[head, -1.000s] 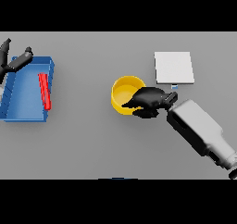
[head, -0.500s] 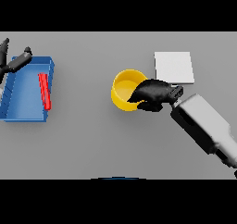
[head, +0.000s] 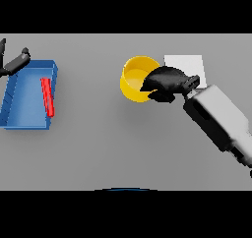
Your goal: Pick up the red beaker and tilt it to pour out 1 green nut into yellow bowl. Pick up the yellow bowl and place it on the metallic measuring scale.
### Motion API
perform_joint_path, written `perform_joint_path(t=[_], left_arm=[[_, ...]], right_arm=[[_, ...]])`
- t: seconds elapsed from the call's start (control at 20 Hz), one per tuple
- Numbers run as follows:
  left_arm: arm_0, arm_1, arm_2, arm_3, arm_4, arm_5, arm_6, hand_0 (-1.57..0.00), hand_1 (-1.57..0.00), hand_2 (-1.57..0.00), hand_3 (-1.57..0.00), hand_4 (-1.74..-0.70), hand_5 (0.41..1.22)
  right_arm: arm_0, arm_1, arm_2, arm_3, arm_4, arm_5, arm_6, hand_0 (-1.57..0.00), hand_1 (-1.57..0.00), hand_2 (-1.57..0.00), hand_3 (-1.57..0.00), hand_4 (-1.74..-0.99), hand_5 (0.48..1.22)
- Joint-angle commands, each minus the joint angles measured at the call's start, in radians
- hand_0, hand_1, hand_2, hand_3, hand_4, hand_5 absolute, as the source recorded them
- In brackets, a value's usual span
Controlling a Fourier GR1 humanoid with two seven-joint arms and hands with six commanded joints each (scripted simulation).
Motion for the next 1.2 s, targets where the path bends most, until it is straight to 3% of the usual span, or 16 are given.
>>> perform_joint_path(t=[0.0,0.05,0.25,0.55,0.85,1.15], left_arm=[[0.007,-0.004,-0.003,0.004,-0.001,-0.005,-0.012,0.0,0.0,0.0,0.0,-0.79,0.751],[-0.002,-0.008,-0.002,0.014,-0.002,-0.008,-0.01,0.0,0.0,0.0,0.0,-0.79,0.753],[-0.003,-0.006,0.003,-0.002,0.006,0.0,0.002,0.0,0.0,0.0,0.0,-0.8,0.755],[-0.006,-0.005,0.005,0.007,0.005,-0.009,0.001,0.0,0.0,0.0,0.0,-0.8,0.753],[0.006,0.01,0.014,-0.034,0.022,0.017,0.047,0.0,0.0,0.0,0.0,-0.83,0.767],[0.011,0.022,0.01,-0.046,0.021,0.017,0.073,0.0,0.0,0.0,0.0,-0.85,0.783]], right_arm=[[0.0,-0.019,-0.003,0.001,0.002,-0.004,-0.006,-1.49,-1.54,-1.57,-1.3,-1.723,1.22],[-0.014,-0.015,-0.008,0.012,0.008,-0.015,0.026,-1.51,-1.55,-1.57,-1.32,-1.723,1.22],[-0.05,-0.06,-0.034,0.093,0.013,-0.053,0.007,-1.54,-1.56,-1.57,-1.42,-1.726,1.221],[-0.097,-0.087,-0.04,0.226,0.029,-0.104,-0.032,-1.56,-1.57,-1.57,-1.27,-1.723,1.221],[-0.114,-0.08,-0.064,0.427,0.035,-0.191,-0.012,-1.53,-1.42,-1.5,-1.49,-1.729,1.221],[-0.129,-0.087,-0.053,0.538,0.039,-0.223,-0.057,-1.45,-1.28,-1.38,-1.55,-1.73,1.221]])
